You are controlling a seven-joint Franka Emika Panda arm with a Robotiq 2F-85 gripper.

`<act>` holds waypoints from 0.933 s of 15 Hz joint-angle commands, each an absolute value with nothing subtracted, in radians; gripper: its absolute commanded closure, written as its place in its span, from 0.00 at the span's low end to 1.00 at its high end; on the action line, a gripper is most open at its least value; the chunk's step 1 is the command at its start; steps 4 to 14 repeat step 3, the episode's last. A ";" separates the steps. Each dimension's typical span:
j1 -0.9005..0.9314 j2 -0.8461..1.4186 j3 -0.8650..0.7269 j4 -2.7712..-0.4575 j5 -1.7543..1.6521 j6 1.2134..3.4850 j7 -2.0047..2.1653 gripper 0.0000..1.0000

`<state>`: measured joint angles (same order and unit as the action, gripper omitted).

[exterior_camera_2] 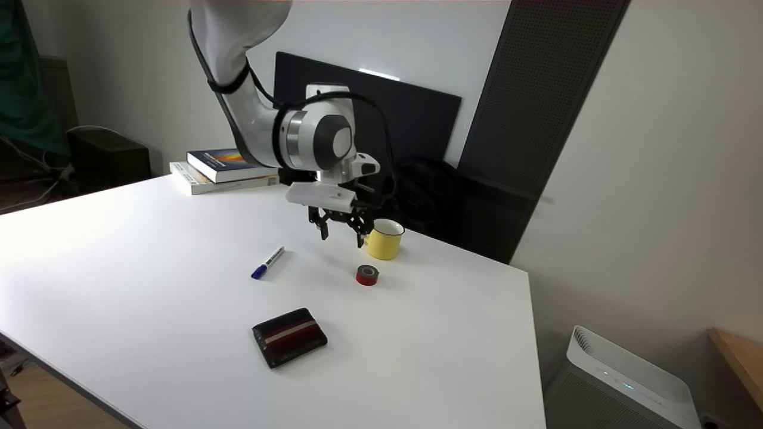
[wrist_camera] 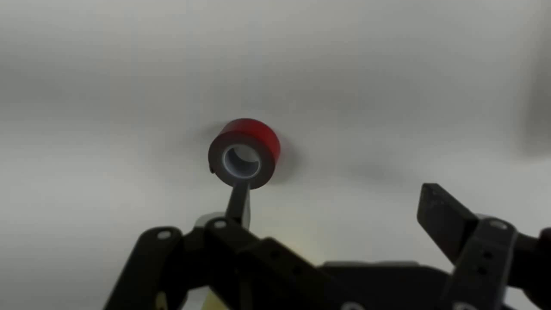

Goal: Remove the marker from the yellow cup and put it on the table

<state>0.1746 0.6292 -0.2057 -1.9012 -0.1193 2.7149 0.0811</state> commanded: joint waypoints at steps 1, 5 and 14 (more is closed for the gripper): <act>0.158 0.626 -0.190 -1.900 -0.150 2.712 0.106 0.00; 0.162 0.626 -0.194 -1.900 -0.151 2.712 0.113 0.00; 0.162 0.626 -0.194 -1.900 -0.151 2.712 0.113 0.00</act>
